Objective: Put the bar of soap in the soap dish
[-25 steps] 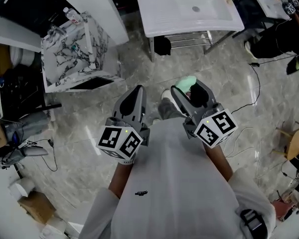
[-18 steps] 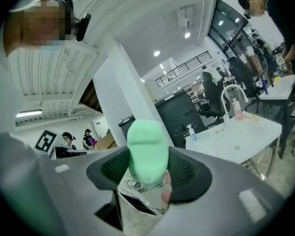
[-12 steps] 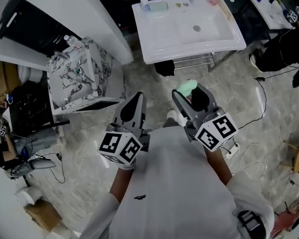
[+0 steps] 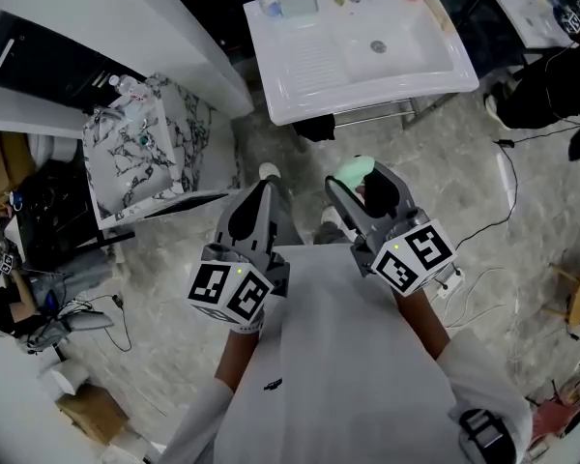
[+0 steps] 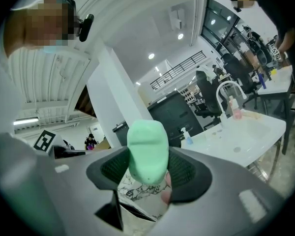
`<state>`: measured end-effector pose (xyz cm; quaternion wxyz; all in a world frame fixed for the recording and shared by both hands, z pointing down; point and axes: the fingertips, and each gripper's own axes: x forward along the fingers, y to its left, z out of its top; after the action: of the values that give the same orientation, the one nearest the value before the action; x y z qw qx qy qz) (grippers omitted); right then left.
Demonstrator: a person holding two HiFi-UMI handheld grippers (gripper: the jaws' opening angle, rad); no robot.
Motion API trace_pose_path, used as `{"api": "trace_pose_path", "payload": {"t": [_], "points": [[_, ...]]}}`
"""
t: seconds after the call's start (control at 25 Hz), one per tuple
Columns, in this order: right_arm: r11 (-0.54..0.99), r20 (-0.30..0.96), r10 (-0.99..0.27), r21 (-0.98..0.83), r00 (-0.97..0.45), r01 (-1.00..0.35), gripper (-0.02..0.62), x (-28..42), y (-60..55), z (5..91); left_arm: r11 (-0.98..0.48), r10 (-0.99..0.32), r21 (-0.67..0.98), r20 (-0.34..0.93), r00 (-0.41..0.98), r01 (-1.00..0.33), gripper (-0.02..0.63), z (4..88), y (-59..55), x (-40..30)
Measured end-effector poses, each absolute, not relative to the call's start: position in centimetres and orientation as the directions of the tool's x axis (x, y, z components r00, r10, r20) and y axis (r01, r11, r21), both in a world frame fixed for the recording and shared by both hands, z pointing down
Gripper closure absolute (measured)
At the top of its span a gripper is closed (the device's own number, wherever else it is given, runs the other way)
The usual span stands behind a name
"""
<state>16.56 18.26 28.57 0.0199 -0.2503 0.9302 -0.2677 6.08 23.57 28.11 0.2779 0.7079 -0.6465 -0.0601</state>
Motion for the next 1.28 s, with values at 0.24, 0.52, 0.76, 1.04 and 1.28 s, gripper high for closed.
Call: {"api": "trace_pose_path", "payload": {"t": [0.24, 0.52, 0.76, 1.04, 1.28], "points": [[0.723, 0.123, -0.500, -0.486, -0.857, -0.491, 0.339, 15.6, 16.2, 28.9, -0.035, -0.933, 0.503, 0.293, 0.209, -0.864, 0.597, 30.1, 20.6, 5.3], [0.686, 0.145, -0.535, -0.500, -0.832, -0.529, 0.339, 14.8, 13.1, 29.3, -0.106, -0.906, 0.508, 0.305, 0.293, -0.855, 0.597, 30.8, 15.9, 5.0], [0.674, 0.155, -0.557, -0.489, -0.816, -0.553, 0.339, 13.6, 10.2, 29.1, -0.093, -0.910, 0.527, 0.299, 0.287, -0.845, 0.597, 30.8, 12.7, 2.6], [0.651, 0.171, -0.593, -0.474, -0.787, -0.593, 0.339, 12.4, 6.1, 28.3, -0.117, -0.909, 0.552, 0.276, 0.313, -0.826, 0.597, 30.3, 8.5, 0.8], [0.640, 0.180, -0.599, -0.478, -0.780, -0.601, 0.339, 8.0, 2.3, 28.9, -0.098, -0.910, 0.562, 0.283, 0.303, -0.821, 0.597, 30.9, 4.9, -4.3]]}}
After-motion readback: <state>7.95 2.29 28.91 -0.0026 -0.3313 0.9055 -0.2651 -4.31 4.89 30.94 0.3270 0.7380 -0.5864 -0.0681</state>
